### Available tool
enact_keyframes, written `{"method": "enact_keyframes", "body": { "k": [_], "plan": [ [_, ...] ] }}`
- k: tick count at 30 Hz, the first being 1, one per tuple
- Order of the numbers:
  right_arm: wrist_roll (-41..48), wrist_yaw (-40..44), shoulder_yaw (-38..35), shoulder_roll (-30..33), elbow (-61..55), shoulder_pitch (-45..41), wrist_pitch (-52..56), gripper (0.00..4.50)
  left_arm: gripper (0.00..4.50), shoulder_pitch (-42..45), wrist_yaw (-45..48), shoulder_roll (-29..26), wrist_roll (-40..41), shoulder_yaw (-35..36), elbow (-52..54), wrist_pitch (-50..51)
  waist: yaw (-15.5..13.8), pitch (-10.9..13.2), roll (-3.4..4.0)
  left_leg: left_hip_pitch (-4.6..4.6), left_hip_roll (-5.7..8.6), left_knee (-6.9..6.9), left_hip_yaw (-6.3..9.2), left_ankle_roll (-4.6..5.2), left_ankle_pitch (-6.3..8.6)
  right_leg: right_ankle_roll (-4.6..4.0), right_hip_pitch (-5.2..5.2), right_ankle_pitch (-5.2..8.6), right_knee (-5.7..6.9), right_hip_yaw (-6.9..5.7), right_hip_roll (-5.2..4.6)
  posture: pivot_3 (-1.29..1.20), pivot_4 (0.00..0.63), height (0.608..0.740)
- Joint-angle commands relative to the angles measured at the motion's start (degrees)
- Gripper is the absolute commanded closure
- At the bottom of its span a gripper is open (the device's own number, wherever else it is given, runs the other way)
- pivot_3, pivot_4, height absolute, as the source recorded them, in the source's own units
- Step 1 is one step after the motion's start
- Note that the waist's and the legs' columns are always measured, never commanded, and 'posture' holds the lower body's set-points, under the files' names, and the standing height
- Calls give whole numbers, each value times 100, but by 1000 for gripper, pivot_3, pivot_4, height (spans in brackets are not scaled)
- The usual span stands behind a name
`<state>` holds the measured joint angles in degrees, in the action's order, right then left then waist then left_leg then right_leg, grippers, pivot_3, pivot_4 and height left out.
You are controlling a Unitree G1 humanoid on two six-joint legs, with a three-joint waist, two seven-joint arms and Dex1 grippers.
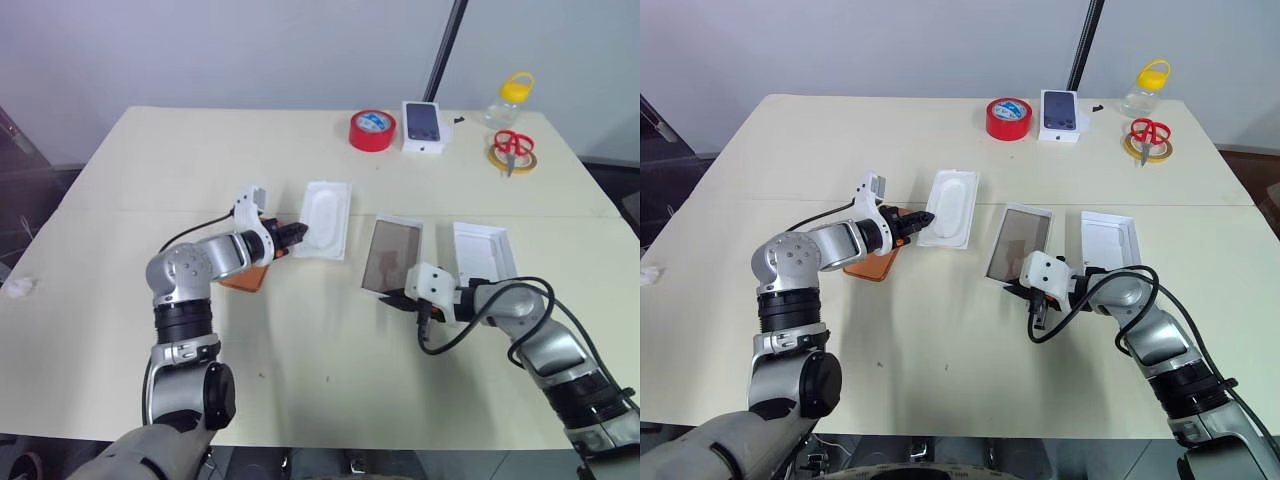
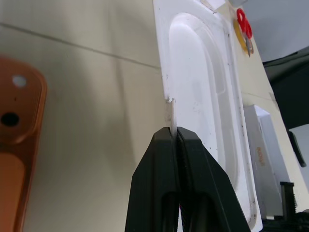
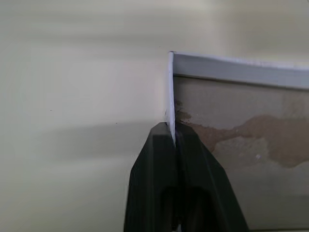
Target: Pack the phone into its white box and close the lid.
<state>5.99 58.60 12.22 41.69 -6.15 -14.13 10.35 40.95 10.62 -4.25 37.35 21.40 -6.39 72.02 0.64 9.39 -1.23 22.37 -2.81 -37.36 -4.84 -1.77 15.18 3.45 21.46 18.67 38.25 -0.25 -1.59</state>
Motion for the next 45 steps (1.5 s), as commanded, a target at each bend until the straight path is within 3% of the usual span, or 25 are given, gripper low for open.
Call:
{"method": "enact_keyframes", "body": {
  "k": [1,7,11,14,15,19,24,41,42,44,45],
  "plan": [
    [165,169,37,17,-732,139,-147,4486,4500,178,-116,131,285,70,351,182,1,1,-1,1,0,1,0,0,0,0,1,0,-1,0,0,0,150,740],
    [-3,79,239,-90,-946,364,-98,4486,4500,78,-447,453,527,255,765,591,4,6,-10,1,1,0,0,0,0,1,-1,0,-3,0,-2,0,150,740],
    [24,-82,202,-213,-968,389,-13,3169,4500,-248,-674,714,620,254,1251,895,19,6,-10,0,0,1,0,0,0,1,-1,0,-3,0,-2,0,150,740],
    [137,-152,-35,-126,-1066,432,147,1507,4500,-394,-801,846,679,320,1518,1109,7,7,-11,0,0,1,2,-1,0,0,-1,0,-2,0,-1,0,150,740],
    [201,-173,-217,-42,-1112,473,144,1134,4500,-454,-841,880,696,332,1619,1213,7,7,-11,0,0,1,2,-1,0,0,-1,0,-1,0,-1,0,150,740],
    [911,268,-1606,653,-959,1206,100,1134,4500,-770,-923,1146,786,304,2014,1571,-48,8,-12,2,7,2,4,5,3,3,-6,1,-11,-1,-6,0,150,740],
    [1026,431,-2219,990,-445,1423,-229,1134,4500,-994,-879,1263,771,161,2249,1901,16,14,-23,2,6,2,4,11,7,3,-8,1,-15,0,-1,0,150,740],
    [817,78,-1949,663,-47,825,-550,1134,4500,-1068,-720,1350,454,-191,2133,1652,-7,14,-22,3,7,7,7,2,-5,0,-5,-1,-14,1,2,0,150,740],
    [810,65,-1935,650,-57,809,-553,1096,3880,-1052,-701,1358,460,-215,2116,1641,-5,14,-22,2,7,7,7,2,-5,0,-5,-1,-14,1,3,0,150,740],
    [808,48,-1915,628,-71,769,-546,1096,3165,-1024,-730,1323,401,-274,2128,1644,1,14,-22,2,6,7,8,2,-5,0,-5,-1,-13,1,3,0,150,740],
    [816,35,-1911,614,-73,745,-535,1096,2574,-1018,-744,1295,372,-295,2139,1647,6,14,-22,1,6,7,7,2,-5,0,-5,-1,-13,1,3,0,150,740]
  ]
}}
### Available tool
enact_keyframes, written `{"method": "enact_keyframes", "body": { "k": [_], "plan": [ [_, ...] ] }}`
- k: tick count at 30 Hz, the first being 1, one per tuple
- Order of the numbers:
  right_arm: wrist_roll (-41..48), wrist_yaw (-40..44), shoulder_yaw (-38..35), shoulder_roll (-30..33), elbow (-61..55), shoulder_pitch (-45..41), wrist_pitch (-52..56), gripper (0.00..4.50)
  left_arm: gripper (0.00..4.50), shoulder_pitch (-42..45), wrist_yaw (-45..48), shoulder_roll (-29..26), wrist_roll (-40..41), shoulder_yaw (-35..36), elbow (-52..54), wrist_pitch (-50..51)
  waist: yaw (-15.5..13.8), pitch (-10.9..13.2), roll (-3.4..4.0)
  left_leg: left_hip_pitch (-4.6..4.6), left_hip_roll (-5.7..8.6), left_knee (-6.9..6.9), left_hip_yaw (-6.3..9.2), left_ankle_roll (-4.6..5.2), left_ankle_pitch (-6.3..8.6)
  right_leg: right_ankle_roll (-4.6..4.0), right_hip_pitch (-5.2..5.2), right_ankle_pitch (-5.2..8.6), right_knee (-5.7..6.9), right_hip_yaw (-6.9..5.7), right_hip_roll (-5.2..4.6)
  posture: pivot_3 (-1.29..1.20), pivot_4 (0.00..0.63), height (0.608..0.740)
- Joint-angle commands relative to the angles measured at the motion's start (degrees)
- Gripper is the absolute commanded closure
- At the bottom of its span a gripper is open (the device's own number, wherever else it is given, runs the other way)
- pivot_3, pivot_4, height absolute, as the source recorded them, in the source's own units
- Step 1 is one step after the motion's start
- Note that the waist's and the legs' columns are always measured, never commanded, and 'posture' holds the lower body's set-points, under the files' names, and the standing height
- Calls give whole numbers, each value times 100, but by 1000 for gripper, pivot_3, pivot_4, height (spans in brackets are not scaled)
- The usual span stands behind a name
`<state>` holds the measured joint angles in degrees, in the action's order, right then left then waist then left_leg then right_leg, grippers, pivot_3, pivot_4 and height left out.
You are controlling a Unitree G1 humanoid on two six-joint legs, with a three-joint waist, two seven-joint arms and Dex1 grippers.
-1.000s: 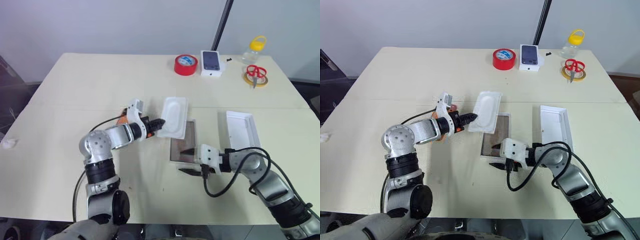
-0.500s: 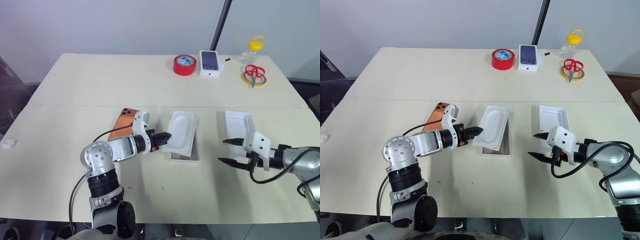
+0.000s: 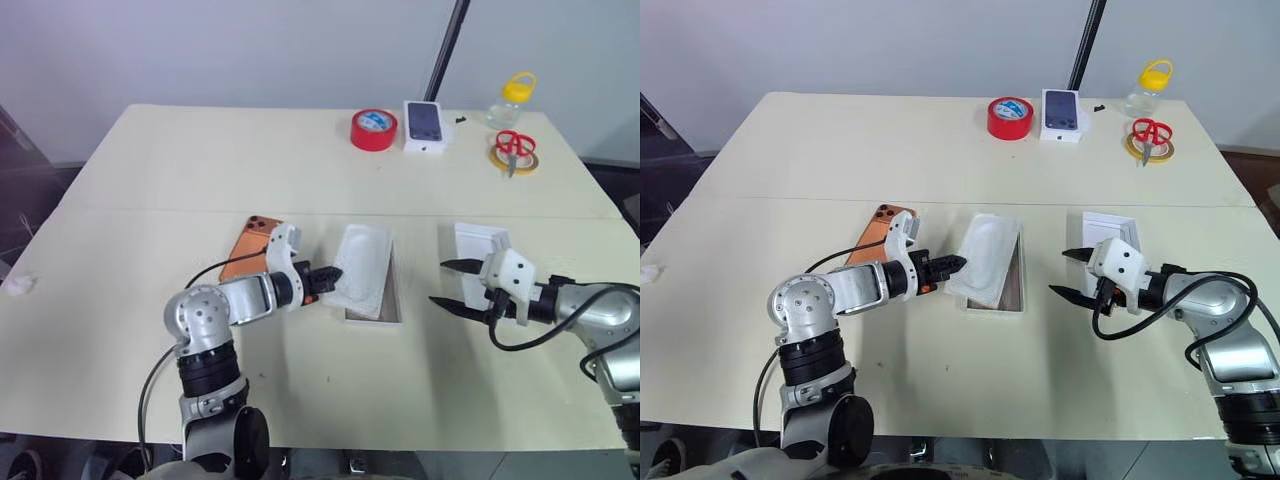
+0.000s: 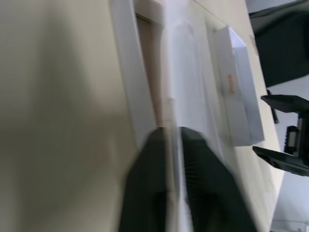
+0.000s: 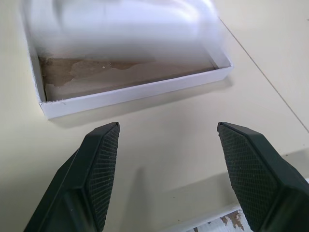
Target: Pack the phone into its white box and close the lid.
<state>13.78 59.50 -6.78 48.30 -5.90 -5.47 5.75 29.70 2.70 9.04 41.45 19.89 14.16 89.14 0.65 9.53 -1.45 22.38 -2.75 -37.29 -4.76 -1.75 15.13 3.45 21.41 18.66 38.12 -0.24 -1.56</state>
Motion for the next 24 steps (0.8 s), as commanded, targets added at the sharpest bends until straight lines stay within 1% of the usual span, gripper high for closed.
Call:
{"method": "enact_keyframes", "body": {
  "k": [1,5,7,9,10,11,12,13,15,16,17,18,19,22,24],
  "plan": [
    [53,-78,-8,-74,-88,-160,-61,1096,2132,103,79,-103,-46,-195,127,-95,6,0,0,0,0,0,0,0,0,0,0,0,0,0,0,0,150,740],
    [50,-120,35,-176,-8,-284,-59,1096,2132,186,132,-171,42,-87,331,-60,7,0,0,-2,-1,1,1,-1,-1,-1,1,0,4,0,1,0,150,740],
    [86,-183,96,-301,-30,-367,7,1096,2132,237,284,-308,144,-134,520,-112,2,0,0,-2,-1,1,1,-1,-1,0,0,0,3,0,1,0,150,740],
    [131,-280,197,-490,-77,-501,87,1096,2132,360,458,-353,381,95,663,-157,2,0,-1,0,-1,1,0,-1,-1,0,1,0,2,0,0,0,150,740],
    [160,-326,255,-592,-112,-582,158,1355,2097,393,575,-470,469,167,704,-187,9,0,0,1,-1,1,0,-2,-1,0,1,0,2,0,0,0,150,740],
    [154,-376,310,-678,-149,-652,224,1657,2079,369,711,-706,439,59,779,-347,19,0,0,0,-1,0,0,-2,-1,0,1,-1,2,0,0,0,150,740],
    [136,-443,389,-789,-194,-741,270,1996,2079,259,1042,-1138,302,-253,912,-733,33,-1,1,-2,-1,1,0,-3,-2,-1,1,-1,3,0,0,0,150,740],
    [107,-518,468,-892,-230,-824,304,2492,2079,144,1315,-1542,153,-545,998,-1073,50,0,4,-5,-2,5,-1,-6,-3,-1,1,-1,6,0,1,0,150,740],
    [-15,-722,694,-1135,-296,-986,403,3468,2079,-237,1946,-2624,-651,-1423,1081,-2333,64,-1,8,-11,-4,20,-1,-23,-12,-3,4,-1,8,1,4,0,150,740],
    [-163,-841,851,-1242,-287,-1048,396,4026,2079,-438,2266,-3083,-952,-1717,1019,-2855,59,-2,11,-16,-7,27,-3,-29,-15,-6,6,-1,9,2,7,0,150,740],
    [-307,-927,993,-1325,-267,-1089,366,4479,2079,-633,2571,-3516,-1269,-2000,917,-3394,46,-2,13,-17,-9,32,-2,-33,-17,-8,7,-1,9,2,9,0,150,740],
    [-459,-998,1148,-1398,-253,-1123,331,4479,2079,-859,2857,-3916,-1772,-2231,706,-4319,40,-2,12,-16,-9,34,-3,-33,-18,-12,9,1,8,1,8,0,150,740],
    [-586,-1058,1268,-1454,-228,-1158,308,4479,2079,-977,3101,-4122,-1942,-2239,409,-4832,23,-1,15,-15,-9,33,-4,-33,-18,-14,11,2,7,1,6,0,150,740],
    [-766,-1123,1461,-1506,-209,-1228,351,4479,2079,-992,3441,-4248,-1859,-1785,-389,-5523,-52,0,14,4,-6,23,-4,-18,-10,-19,20,2,4,-4,-12,0,150,740],
    [-967,-1046,1627,-1382,-220,-1261,277,4479,2079,-989,3695,-4304,-1780,-1573,-593,-5916,-51,1,13,11,-3,14,-11,26,15,-22,24,-1,3,-5,-29,0,150,740]
  ]
}}
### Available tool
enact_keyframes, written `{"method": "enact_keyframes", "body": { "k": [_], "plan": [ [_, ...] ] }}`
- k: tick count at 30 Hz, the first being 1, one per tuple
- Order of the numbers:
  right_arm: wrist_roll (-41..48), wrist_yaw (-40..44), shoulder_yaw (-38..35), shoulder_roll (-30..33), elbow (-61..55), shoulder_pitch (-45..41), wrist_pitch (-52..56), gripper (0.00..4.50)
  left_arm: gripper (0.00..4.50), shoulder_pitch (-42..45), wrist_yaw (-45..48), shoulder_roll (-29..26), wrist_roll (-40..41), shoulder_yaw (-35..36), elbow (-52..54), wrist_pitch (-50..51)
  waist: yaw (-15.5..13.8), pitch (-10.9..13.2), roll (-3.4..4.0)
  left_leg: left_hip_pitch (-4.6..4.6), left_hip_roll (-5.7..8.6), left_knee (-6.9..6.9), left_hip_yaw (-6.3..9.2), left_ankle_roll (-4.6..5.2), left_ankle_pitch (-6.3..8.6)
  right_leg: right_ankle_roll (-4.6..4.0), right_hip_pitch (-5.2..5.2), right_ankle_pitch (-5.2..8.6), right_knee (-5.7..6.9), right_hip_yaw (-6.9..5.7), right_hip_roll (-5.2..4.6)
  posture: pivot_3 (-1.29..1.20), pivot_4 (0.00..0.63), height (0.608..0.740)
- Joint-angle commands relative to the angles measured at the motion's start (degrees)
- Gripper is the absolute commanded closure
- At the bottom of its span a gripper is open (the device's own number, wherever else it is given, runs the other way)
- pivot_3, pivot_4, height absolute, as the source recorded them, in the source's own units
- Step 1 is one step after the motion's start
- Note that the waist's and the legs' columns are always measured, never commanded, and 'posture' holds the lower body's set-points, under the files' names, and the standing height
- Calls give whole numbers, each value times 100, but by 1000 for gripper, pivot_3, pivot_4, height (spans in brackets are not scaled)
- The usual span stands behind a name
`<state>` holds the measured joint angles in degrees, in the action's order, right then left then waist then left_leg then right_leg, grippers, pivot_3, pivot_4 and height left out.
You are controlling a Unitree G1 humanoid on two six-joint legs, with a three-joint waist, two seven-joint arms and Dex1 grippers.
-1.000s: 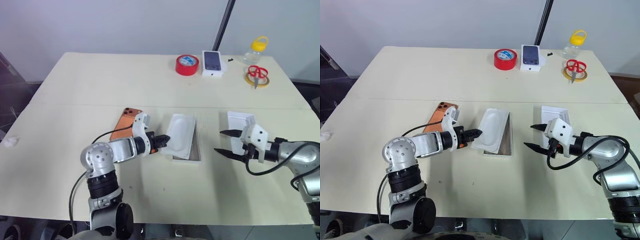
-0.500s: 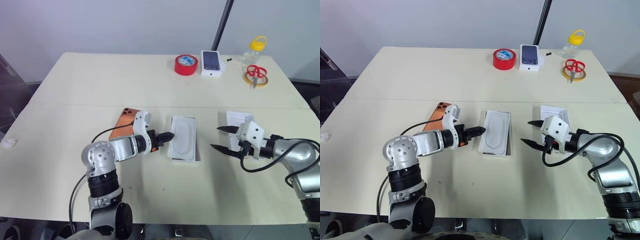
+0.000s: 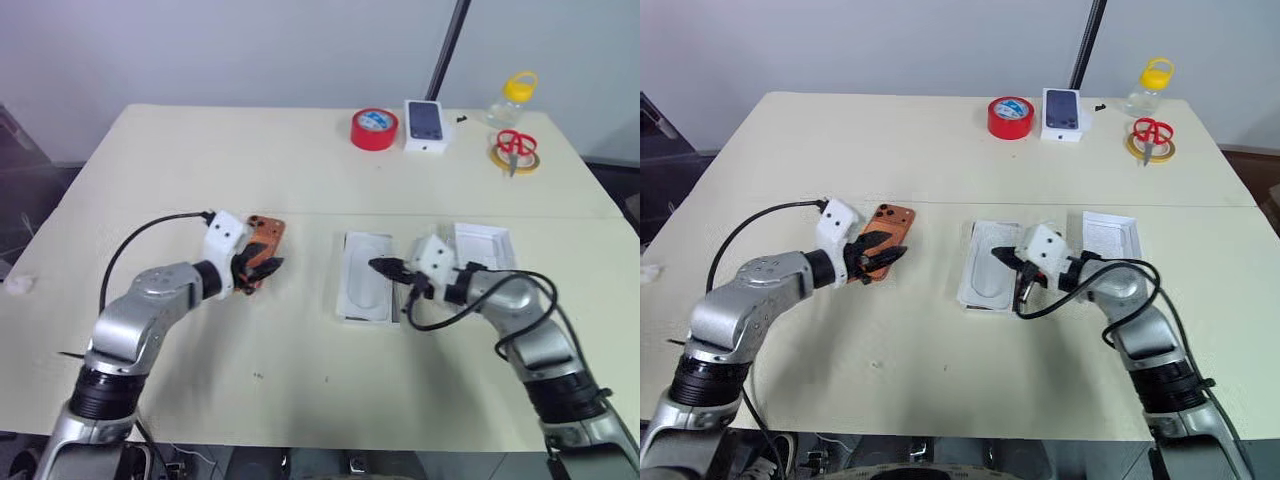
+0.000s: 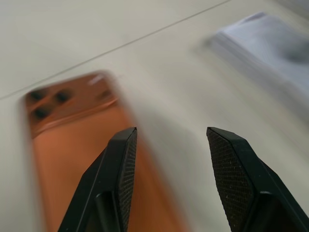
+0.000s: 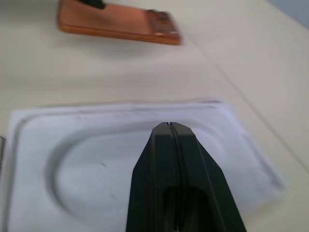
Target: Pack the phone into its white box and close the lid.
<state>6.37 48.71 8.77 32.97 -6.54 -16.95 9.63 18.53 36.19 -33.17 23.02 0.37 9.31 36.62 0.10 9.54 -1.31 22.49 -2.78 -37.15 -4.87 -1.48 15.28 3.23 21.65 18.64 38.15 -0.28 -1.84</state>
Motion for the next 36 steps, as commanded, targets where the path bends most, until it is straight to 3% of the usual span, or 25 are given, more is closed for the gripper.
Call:
{"method": "enact_keyframes", "body": {
  "k": [1,9,16,26,36],
  "plan": [
    [-361,132,190,249,-150,-106,-225,4479,2079,110,477,-93,138,432,-125,-726,8,0,0,1,1,-5,-4,14,8,-1,0,-1,-3,0,-7,0,150,740],
    [-1075,615,804,716,148,-172,-971,4479,2079,-174,774,14,138,324,107,-1040,97,0,0,1,1,1,-9,36,20,3,4,0,-3,0,-9,0,150,740],
    [-1067,837,757,856,478,-309,-1495,4479,2079,-105,657,139,216,394,166,-988,68,0,0,-10,-1,-11,-8,34,17,4,-10,-1,5,0,-1,0,150,740],
    [-1162,497,812,314,747,-509,-1471,4479,2079,-2,510,286,223,404,119,-935,88,0,0,-10,-5,-13,-7,33,16,5,-8,-2,10,0,6,0,150,740],
    [-1424,436,825,327,1123,-722,-1675,4479,2079,95,375,351,272,435,78,-700,76,0,0,-10,-5,-17,-7,32,16,5,-8,-2,13,0,6,0,150,740]
  ]
}}
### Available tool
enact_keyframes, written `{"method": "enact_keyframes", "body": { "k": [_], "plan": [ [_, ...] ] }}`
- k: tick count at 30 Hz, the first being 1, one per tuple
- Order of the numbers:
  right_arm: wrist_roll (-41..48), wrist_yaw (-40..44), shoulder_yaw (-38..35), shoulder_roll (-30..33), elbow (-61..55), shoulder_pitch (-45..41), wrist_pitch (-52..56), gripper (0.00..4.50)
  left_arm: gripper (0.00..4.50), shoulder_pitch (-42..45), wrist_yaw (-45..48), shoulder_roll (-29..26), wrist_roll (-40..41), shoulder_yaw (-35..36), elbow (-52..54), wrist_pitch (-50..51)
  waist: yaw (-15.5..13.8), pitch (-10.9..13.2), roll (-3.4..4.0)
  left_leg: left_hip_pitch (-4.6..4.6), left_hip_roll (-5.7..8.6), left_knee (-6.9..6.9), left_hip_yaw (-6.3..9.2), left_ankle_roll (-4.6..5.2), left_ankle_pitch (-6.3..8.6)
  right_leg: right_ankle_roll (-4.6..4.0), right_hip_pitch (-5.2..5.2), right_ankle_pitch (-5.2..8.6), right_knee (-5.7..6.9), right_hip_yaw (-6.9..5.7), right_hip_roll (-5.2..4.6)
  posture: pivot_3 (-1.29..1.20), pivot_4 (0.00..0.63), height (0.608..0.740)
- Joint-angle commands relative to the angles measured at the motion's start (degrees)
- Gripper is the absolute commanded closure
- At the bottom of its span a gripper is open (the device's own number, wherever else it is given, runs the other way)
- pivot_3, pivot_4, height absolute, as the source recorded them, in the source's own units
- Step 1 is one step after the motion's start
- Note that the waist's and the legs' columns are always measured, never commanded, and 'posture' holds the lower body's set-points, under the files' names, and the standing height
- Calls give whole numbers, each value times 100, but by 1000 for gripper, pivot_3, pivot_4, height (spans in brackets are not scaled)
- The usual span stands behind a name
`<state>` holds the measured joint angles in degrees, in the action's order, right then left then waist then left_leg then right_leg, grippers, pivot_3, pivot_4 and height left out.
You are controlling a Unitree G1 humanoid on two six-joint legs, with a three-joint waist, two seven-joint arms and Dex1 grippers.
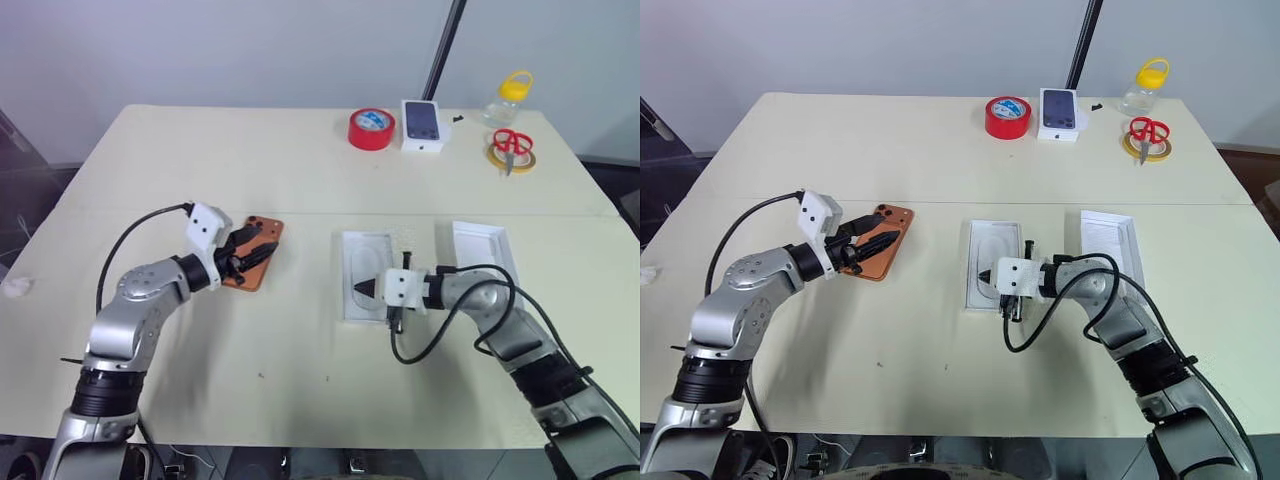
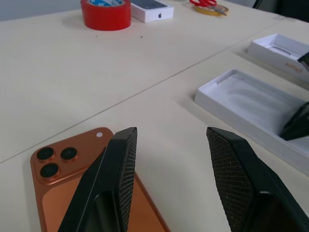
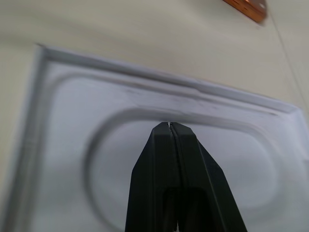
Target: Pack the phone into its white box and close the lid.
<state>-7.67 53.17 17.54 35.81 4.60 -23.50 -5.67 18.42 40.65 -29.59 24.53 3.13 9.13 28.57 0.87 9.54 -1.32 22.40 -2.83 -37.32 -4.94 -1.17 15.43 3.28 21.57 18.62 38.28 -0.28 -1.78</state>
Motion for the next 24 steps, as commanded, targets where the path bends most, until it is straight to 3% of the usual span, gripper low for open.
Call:
{"method": "enact_keyframes", "body": {
  "k": [1,5,12,17,21,24],
  "plan": [
    [12,55,-61,81,-24,-49,-148,4479,2079,126,-73,-39,157,187,53,229,-1,0,0,0,0,1,0,0,0,0,0,0,0,0,0,0,150,740],
    [281,116,-258,28,-257,-130,87,4479,2079,347,-68,-265,234,402,-408,588,3,0,0,0,0,1,0,0,0,0,2,0,0,0,1,0,150,740],
    [536,-172,-463,-512,-257,-995,859,4479,2079,1425,199,-742,895,1015,-1904,1952,29,4,-4,1,-1,-5,2,-16,-11,-1,18,0,34,1,8,0,150,740],
    [320,-551,-69,-1362,89,-1609,1117,4479,2079,1894,809,-1196,638,671,-2907,2115,37,4,-4,13,-3,3,-2,-39,-24,-1,42,1,41,4,13,0,150,740],
    [-69,-962,349,-2036,460,-1933,1261,4479,2079,2178,1149,-1371,307,360,-3637,2058,30,3,-4,104,-7,-43,-3,-56,-36,-2,142,1,99,7,17,0,150,740],
    [-393,-1027,696,-2361,941,-2213,1621,4479,2079,2330,1357,-1379,72,142,-4158,2017,31,4,-4,127,-7,-79,-7,-51,-39,-1,159,1,119,9,14,0,150,740]
  ]
}}
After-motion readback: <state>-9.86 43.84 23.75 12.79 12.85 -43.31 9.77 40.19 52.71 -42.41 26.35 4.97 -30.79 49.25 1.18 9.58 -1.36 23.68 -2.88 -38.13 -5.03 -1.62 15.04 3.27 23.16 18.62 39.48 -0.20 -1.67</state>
